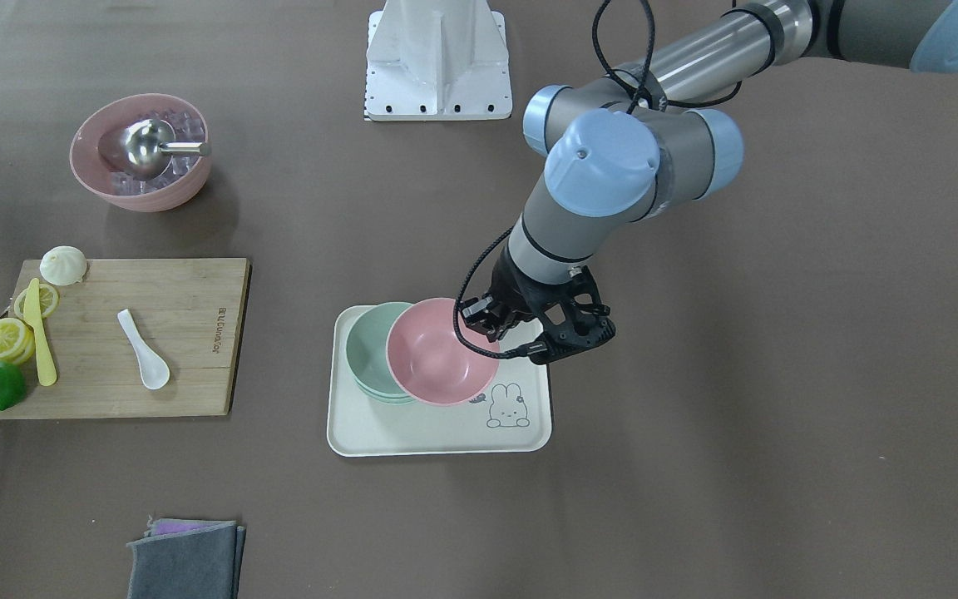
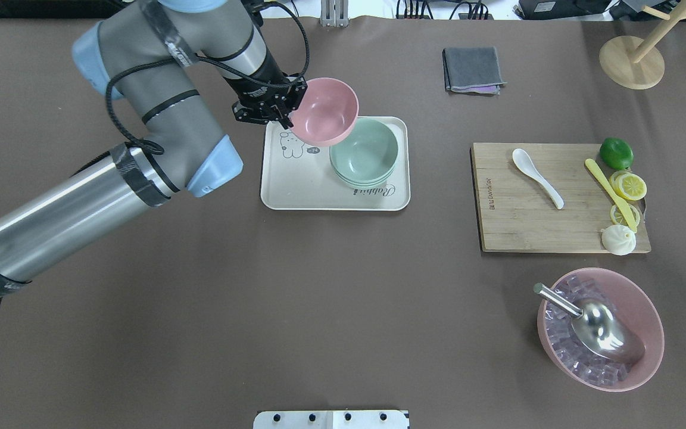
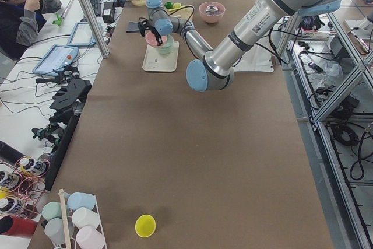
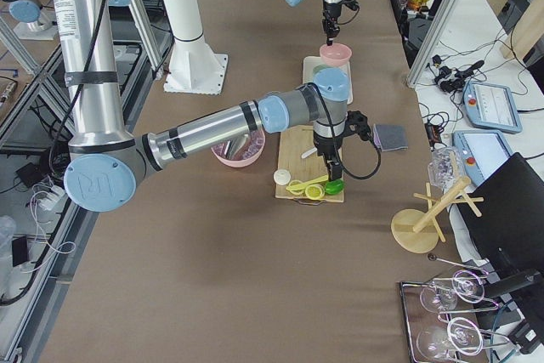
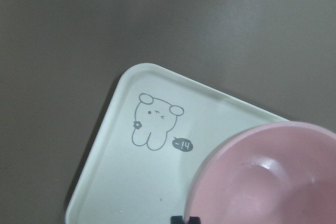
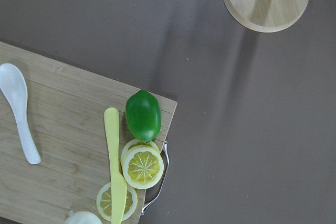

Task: Stack pink bowl on green and place spoon
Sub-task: 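Lower the pink bowl into the mint-green bowl and open the left gripper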

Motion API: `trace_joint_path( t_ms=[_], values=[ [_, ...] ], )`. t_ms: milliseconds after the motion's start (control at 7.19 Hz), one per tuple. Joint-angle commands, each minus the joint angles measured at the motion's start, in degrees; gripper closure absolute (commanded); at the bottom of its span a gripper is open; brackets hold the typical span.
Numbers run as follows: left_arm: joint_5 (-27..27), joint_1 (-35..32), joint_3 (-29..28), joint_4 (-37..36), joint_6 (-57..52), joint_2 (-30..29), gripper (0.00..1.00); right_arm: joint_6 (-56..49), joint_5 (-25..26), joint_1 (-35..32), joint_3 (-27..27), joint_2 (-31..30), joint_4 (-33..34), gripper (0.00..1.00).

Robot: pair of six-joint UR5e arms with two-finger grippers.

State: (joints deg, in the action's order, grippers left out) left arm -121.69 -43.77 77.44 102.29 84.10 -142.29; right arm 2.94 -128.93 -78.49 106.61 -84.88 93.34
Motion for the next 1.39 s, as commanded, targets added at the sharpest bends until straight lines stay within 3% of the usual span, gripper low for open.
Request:
trace_joint_path(
  t_ms=[0,1251],
  values=[
    [0.8,2.1,0.3,0.2,2.5,-1.5,1.00,0.0,0.0,0.0,-0.1,0.2,0.0,0.00],
    [8.5,6.9,-2.9,1.9,2.1,-1.9,1.00,0.0,0.0,0.0,-0.6,0.8,0.0,0.00]
  ],
)
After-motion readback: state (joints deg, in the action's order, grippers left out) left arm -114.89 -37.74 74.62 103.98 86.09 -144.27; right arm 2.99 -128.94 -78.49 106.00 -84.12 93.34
